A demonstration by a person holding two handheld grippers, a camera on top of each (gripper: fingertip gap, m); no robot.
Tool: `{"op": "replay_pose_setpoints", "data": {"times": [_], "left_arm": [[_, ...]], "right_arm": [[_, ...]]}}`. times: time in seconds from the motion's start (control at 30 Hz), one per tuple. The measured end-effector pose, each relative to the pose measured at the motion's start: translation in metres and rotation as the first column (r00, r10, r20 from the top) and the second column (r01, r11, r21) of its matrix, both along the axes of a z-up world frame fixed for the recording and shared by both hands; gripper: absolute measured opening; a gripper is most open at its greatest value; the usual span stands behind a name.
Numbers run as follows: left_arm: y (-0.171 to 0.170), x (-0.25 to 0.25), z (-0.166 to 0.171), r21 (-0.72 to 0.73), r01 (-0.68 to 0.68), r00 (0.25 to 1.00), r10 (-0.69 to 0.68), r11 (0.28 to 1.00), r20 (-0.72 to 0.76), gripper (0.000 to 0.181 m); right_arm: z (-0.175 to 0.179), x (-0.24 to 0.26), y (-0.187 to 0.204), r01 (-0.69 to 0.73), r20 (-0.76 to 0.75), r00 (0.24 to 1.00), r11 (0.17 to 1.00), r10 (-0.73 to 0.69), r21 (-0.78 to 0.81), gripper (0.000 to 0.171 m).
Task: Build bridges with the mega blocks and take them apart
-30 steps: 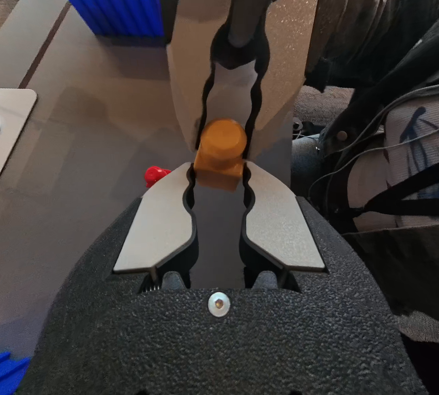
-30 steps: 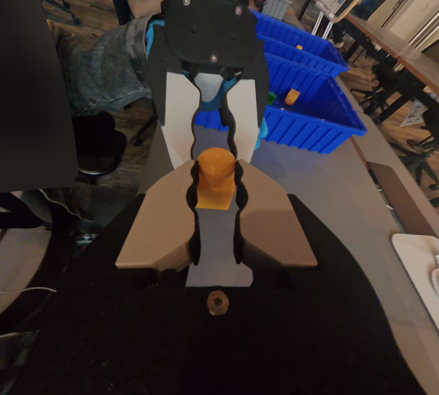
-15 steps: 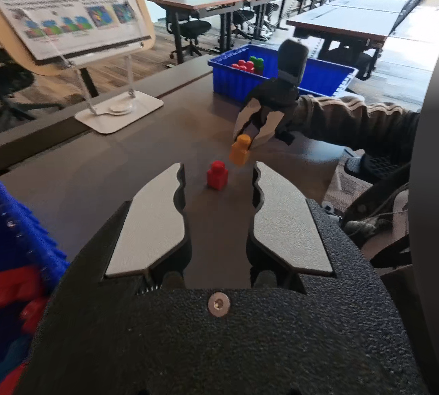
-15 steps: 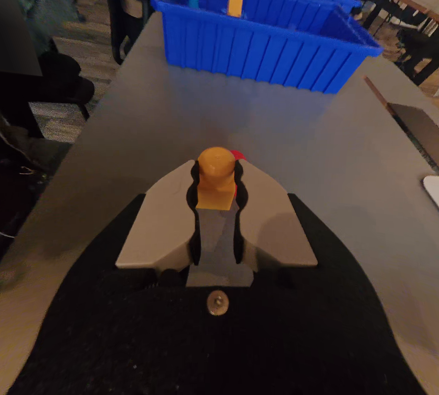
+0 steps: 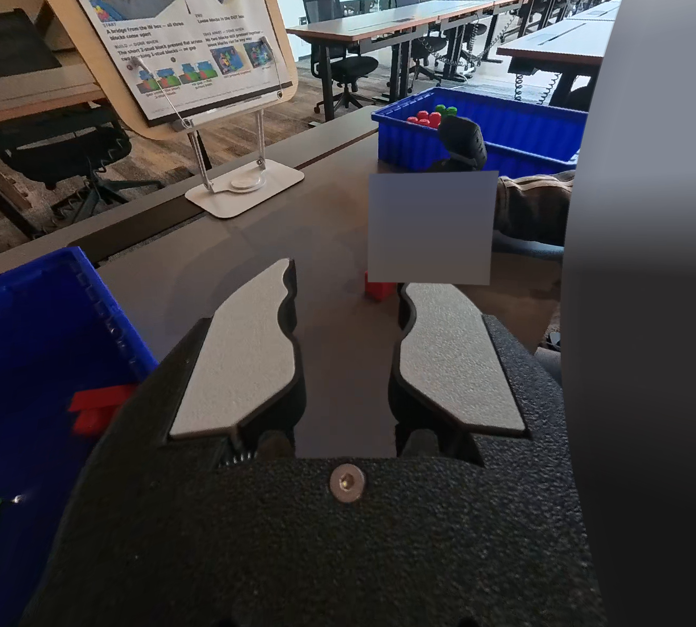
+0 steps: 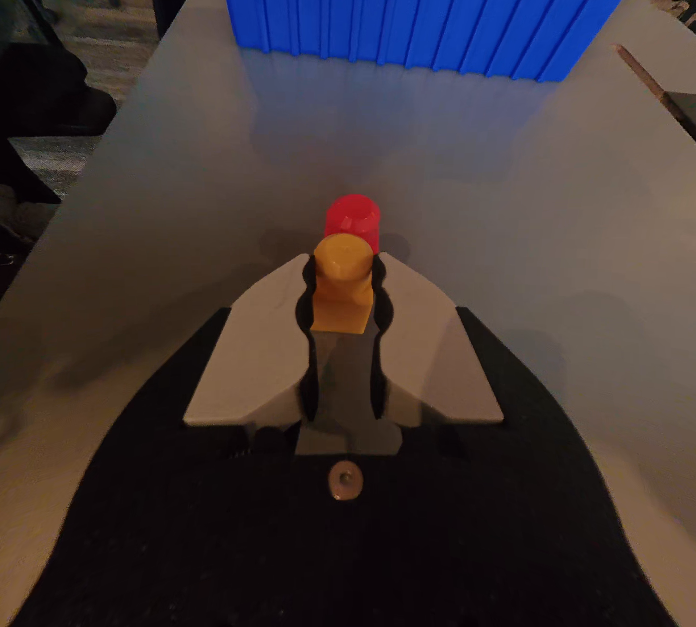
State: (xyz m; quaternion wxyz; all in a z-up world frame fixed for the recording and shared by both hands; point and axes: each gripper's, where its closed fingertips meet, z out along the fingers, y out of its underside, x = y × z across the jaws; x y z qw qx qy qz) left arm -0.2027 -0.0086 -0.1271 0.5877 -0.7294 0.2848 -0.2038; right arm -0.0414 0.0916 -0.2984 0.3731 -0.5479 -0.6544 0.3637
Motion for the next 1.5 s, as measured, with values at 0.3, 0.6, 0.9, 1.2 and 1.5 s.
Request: {"op": "replay_pose_setpoints", "data": {"times": [0.3, 0.6, 0.9, 1.2, 1.5], "left_arm": [[0.0020, -0.0042, -0.0017, 0.003, -0.013, 1.000, 0.013, 1.000, -0.001, 0.051], [0.0028, -0.0041, -0.0030, 0.002, -0.014, 1.000, 0.014, 1.000, -0.015, 0.051], [0.0023, -0.0035, -0.0027, 0.009, -0.014, 1.000, 0.014, 1.000, -0.028, 0.050], [0.0017, -0.0038, -0.0024, 0.012, -0.014, 0.999, 0.014, 1.000, -0.033, 0.049], [0.0011, -0.0032, -0.0034, 0.007, -0.011, 0.999, 0.012, 1.000, -0.038, 0.049]], "right_arm": [[-0.0051, -0.0006, 0.0040, 0.012, -0.007, 1.000, 1.000, -0.012, -0.015, 0.028], [-0.0064, -0.0013, 0.0051, 0.004, -0.029, 1.000, 0.999, -0.005, -0.034, 0.028], [-0.0069, -0.0016, 0.0059, -0.006, -0.043, 0.999, 1.000, 0.006, -0.013, 0.028], [-0.0068, -0.0025, 0.0053, -0.011, -0.046, 0.999, 1.000, 0.011, -0.014, 0.028], [-0.0063, -0.0035, 0.0044, -0.017, -0.051, 0.999, 0.999, 0.016, -0.028, 0.028]]}}
